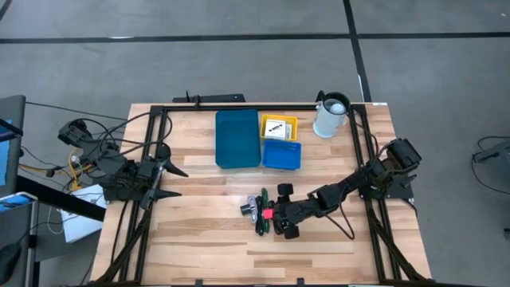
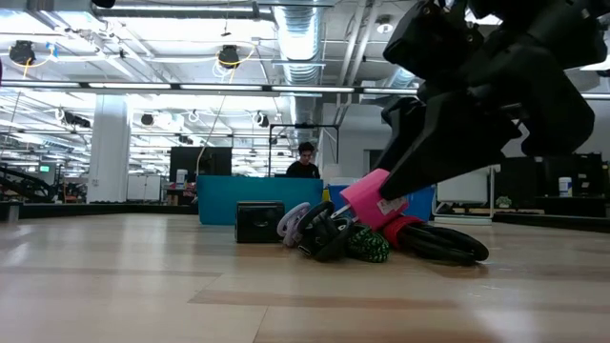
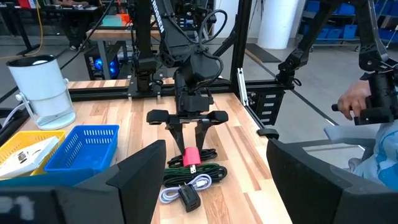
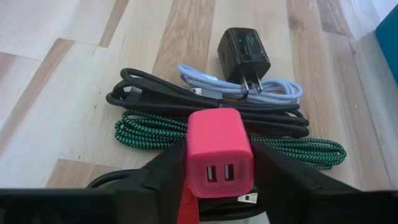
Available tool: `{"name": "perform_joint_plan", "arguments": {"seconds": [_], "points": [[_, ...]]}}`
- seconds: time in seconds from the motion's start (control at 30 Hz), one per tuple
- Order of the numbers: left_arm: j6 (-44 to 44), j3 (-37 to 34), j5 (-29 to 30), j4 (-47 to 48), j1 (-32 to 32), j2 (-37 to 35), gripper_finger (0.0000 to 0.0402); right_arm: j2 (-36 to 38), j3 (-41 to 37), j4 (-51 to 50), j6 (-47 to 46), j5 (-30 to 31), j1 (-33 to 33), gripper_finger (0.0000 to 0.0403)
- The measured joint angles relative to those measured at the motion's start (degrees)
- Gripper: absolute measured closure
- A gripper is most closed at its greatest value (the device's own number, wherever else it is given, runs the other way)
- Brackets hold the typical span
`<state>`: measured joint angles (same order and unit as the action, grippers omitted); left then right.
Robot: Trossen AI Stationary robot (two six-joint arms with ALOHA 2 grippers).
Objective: Pick and place items into bin
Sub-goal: Put the pink charger adapter into the small blue bin
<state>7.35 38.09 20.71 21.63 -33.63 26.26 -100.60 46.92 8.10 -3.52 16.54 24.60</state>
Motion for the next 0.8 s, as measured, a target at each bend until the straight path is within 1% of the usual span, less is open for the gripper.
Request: {"name": "perform_joint_plan", "arguments": {"seconds": [0.1,0.23,0.4,0.47,0.63,0.8], "points": [[0.0,0.0,-0.01,0.0,0.01,0.0,0.0133,0.0,0.0,0.04,0.02,0.02,0.0,0.026],[0.0,0.0,0.0,-0.02,0.02,0.0,0.0133,0.0,-0.02,0.31,-0.01,0.02,0.0,0.0261],[0.0,0.0,-0.02,-0.02,0.02,0.0,0.0133,0.03,-0.04,1.18,-0.05,1.37,0.0,0.0229],[0.0,0.0,-0.02,-0.05,0.0,0.0,0.0133,0.09,-0.04,1.22,-0.07,1.5,0.0,0.0228],[0.0,0.0,-0.04,-0.05,0.01,0.0,0.0133,0.13,-0.04,1.25,0.1,1.52,0.0,0.0268],[-0.02,0.0,-0.04,-0.05,0.0,0.0,0.0133,0.17,-0.04,1.25,0.43,1.54,0.0,0.0269]]}}
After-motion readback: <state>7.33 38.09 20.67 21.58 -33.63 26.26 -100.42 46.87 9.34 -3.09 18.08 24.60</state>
